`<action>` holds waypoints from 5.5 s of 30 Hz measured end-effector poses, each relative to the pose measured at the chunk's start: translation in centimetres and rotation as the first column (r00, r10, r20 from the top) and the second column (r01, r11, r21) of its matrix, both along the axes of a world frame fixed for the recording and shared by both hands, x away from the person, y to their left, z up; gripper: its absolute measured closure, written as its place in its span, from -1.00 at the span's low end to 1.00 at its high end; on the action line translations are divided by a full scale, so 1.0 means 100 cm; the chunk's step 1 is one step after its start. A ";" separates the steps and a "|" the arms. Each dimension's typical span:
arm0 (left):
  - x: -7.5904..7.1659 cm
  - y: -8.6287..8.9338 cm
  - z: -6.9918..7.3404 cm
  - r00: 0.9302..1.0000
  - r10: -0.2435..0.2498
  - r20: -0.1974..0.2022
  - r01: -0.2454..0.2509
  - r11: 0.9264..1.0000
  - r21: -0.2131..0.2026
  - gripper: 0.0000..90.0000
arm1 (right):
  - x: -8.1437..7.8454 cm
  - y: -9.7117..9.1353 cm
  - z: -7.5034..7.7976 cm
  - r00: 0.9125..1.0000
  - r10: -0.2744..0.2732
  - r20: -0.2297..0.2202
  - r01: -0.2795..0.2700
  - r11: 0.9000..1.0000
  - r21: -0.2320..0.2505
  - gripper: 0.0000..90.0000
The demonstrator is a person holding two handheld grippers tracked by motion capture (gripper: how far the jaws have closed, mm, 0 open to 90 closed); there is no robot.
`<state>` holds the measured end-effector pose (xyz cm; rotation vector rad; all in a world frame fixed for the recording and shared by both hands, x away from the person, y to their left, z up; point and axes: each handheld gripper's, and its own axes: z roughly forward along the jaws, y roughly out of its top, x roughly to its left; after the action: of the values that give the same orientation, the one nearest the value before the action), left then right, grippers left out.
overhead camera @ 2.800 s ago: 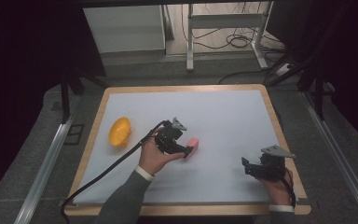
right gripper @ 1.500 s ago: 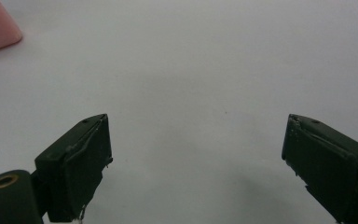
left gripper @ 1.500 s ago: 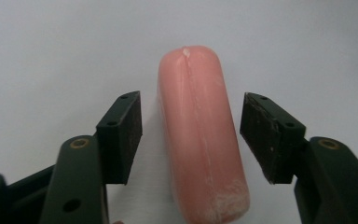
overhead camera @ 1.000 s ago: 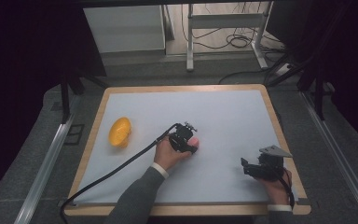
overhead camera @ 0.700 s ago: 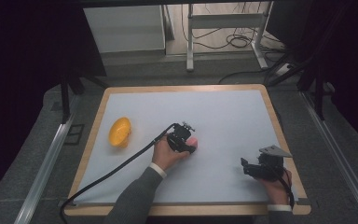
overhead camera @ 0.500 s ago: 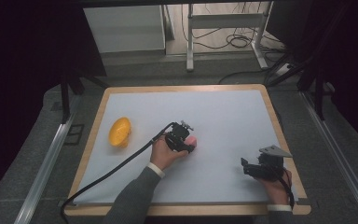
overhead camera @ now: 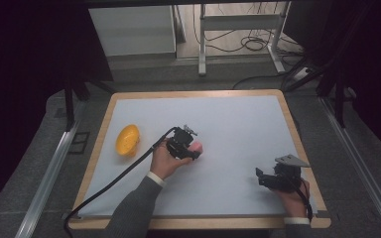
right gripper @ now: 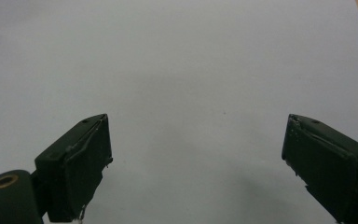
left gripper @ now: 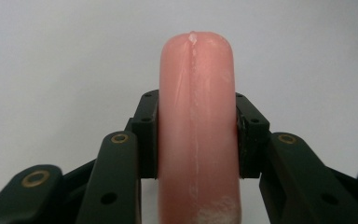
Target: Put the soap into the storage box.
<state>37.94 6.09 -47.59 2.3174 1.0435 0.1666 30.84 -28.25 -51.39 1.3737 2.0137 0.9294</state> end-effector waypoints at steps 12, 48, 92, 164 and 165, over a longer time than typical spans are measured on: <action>-0.001 0.020 0.008 0.999 0.036 0.019 -0.037 0.999 0.000 0.34 | 0.001 0.001 -0.001 1.000 0.004 0.001 -0.004 1.000 -0.010 -0.83; 0.000 0.078 0.039 0.990 0.118 0.076 -0.116 0.993 -0.022 0.34 | 0.000 0.001 0.001 1.000 0.001 -0.004 -0.001 1.000 0.008 -0.83; 0.012 0.160 0.044 0.948 0.312 0.069 -0.309 0.950 -0.044 0.34 | 0.000 0.002 0.000 1.000 0.005 -0.002 -0.005 1.000 0.002 -0.83; -0.042 0.195 0.027 0.922 0.333 0.199 -0.311 0.941 -0.137 -0.41 | 0.000 0.009 -0.001 1.000 0.024 0.005 -0.024 0.999 -0.031 -0.83; -0.045 0.194 0.026 0.924 0.327 0.198 -0.302 0.942 -0.145 -0.41 | 0.000 0.009 -0.001 1.000 0.025 0.004 -0.025 0.999 -0.031 -0.83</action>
<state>33.45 25.53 -44.96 1.9658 1.2693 0.4675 30.87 -27.37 -51.48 1.3315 2.0379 0.9080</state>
